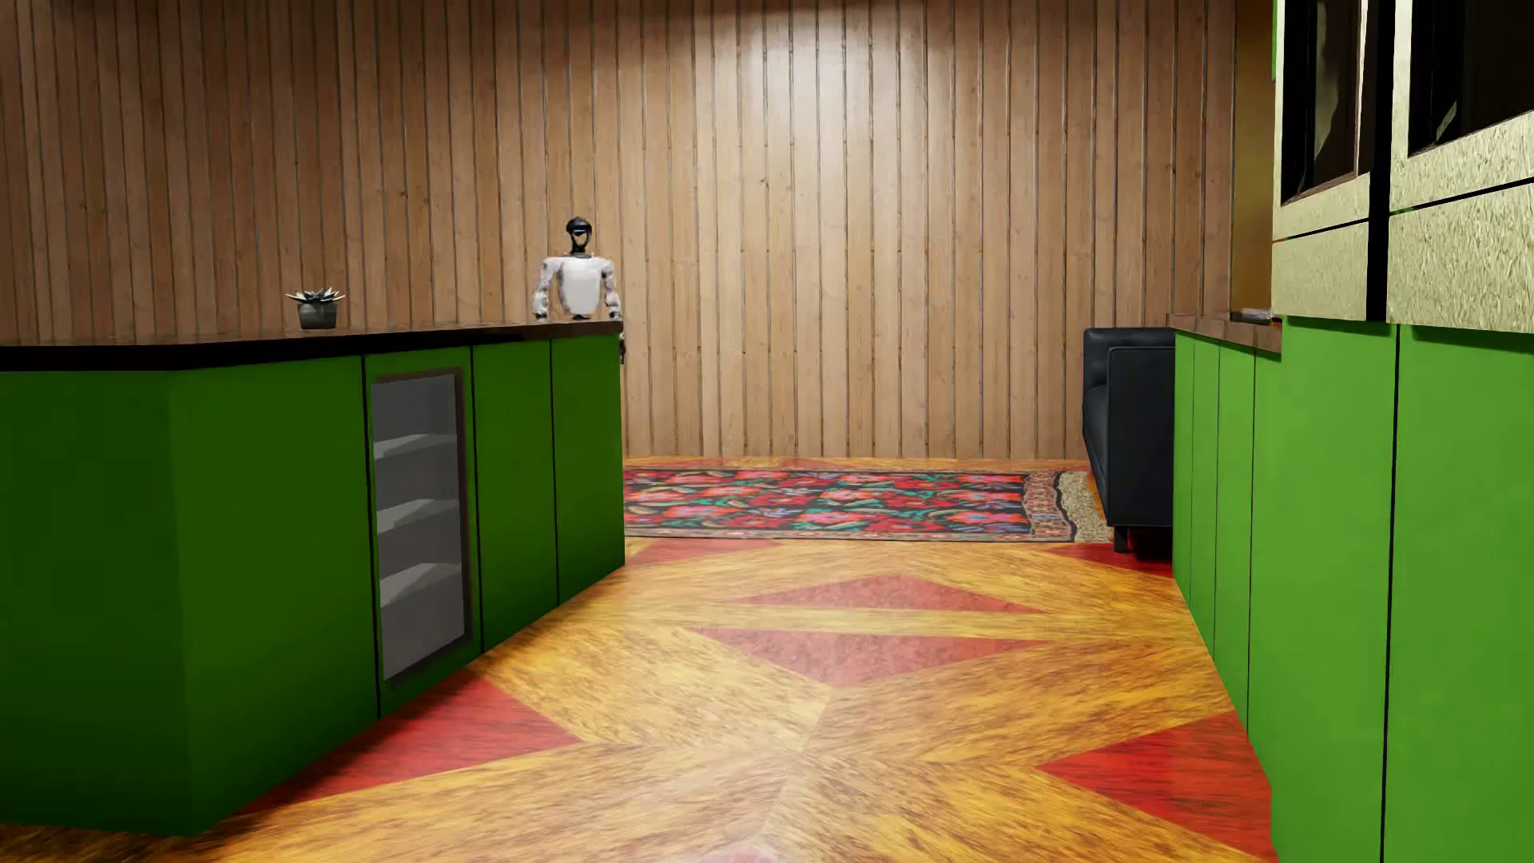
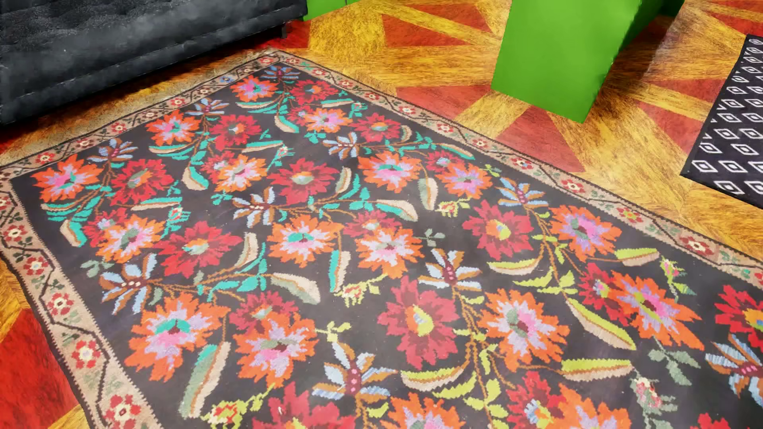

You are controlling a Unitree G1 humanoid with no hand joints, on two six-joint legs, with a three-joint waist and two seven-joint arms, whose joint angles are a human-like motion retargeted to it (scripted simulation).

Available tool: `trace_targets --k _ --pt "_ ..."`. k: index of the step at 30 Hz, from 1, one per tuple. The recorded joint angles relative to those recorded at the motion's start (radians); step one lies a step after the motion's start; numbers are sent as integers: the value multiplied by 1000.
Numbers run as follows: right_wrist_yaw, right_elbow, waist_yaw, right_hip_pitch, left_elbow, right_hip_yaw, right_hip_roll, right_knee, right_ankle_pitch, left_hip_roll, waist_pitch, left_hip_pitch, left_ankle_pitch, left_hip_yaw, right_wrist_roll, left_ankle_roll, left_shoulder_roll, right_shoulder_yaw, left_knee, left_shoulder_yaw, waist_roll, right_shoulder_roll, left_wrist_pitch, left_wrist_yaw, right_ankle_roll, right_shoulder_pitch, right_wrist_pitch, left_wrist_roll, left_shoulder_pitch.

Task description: Walk around plant

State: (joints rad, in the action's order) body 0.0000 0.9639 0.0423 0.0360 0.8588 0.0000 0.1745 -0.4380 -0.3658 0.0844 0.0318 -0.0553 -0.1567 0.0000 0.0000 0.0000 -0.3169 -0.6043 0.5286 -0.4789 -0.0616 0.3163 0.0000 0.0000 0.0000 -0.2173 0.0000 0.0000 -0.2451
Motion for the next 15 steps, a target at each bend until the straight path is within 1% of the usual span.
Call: trace_targets --k 1,4,6,9,10,11,12,14,15 --pt "0 -12 0 4 -14 0 5 10 14 0 -2 1 1 0 0 0 0 -16 -2 -2 -3 7 0 0 0 12 0 0 16" --pt "0 -52 -8 27 -31 0 13 19 71 5 0 10 -3 0 0 0 16 8 -7 17 -11 9 0 0 0 32 0 0 48" --pt "0 -73 -20 27 -26 0 11 13 75 4 -3 22 -9 0 0 0 22 14 -13 22 -11 0 0 0 0 42 0 0 57" --pt "0 -96 -11 37 -27 0 22 8 108 3 -7 27 -51 0 0 0 18 10 -16 14 -14 -10 0 0 0 42 0 0 49" --pt "0 -97 -26 47 -29 0 20 2 125 -5 -15 4 -63 0 0 0 15 9 -6 19 -8 -15 0 0 0 48 0 0 47" --pt "0 -102 -6 43 -25 0 28 0 132 -5 -19 -14 -85 0 0 0 13 -16 21 20 -9 -13 0 0 0 44 0 0 33" --pt "0 -101 -3 29 -20 0 30 0 121 -12 -29 -50 -115 0 0 0 12 -14 71 37 -6 -13 0 0 0 41 0 0 18" --pt "0 -112 19 -32 -4 0 45 2 85 10 -73 -154 -113 0 0 0 7 -57 276 19 -20 14 0 0 0 51 0 0 0" --pt "0 -170 37 -56 -3 0 38 4 66 3 -88 -210 -121 0 0 0 9 -50 360 9 -19 39 0 0 0 44 0 0 -9"
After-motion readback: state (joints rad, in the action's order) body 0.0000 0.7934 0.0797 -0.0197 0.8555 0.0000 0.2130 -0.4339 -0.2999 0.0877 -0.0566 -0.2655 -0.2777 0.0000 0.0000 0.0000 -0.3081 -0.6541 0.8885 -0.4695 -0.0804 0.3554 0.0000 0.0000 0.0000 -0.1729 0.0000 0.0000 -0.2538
